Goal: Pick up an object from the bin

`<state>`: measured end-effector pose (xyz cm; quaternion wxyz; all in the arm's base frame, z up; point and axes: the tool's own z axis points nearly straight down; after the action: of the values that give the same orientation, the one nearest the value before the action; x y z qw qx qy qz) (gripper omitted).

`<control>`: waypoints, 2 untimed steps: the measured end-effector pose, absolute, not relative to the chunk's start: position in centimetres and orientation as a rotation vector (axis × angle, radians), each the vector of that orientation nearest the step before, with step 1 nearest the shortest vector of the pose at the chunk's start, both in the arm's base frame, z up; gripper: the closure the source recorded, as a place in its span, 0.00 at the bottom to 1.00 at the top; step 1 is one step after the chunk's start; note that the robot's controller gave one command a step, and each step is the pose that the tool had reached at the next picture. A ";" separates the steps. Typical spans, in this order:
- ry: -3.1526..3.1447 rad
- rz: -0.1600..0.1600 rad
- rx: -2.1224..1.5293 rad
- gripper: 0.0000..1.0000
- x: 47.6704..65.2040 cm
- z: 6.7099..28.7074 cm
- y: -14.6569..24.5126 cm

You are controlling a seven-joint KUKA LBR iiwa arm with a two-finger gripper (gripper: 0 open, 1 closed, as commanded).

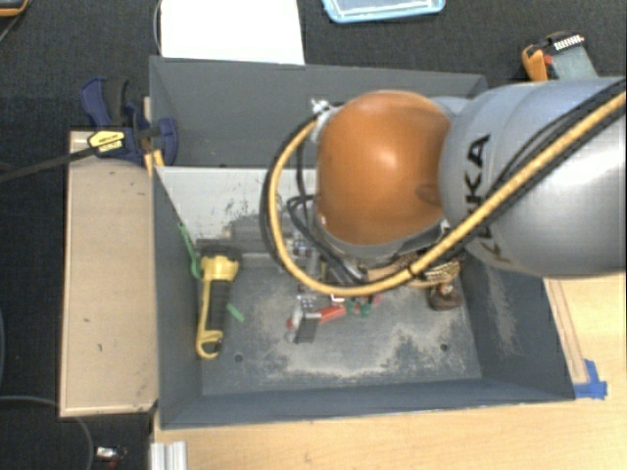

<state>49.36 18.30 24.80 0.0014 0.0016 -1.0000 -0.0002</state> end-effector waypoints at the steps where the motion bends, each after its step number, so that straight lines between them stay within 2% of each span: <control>1: -3.144 -0.002 -0.001 0.00 49.5 25.0 18.2; 2: -3.148 -0.003 0.093 0.00 50.0 16.7 12.4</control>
Offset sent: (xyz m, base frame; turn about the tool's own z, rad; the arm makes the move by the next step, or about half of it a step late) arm 0.0096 -0.1261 -0.1780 -0.1164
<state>49.98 12.37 16.69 -0.0038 0.0297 -0.9996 -0.0008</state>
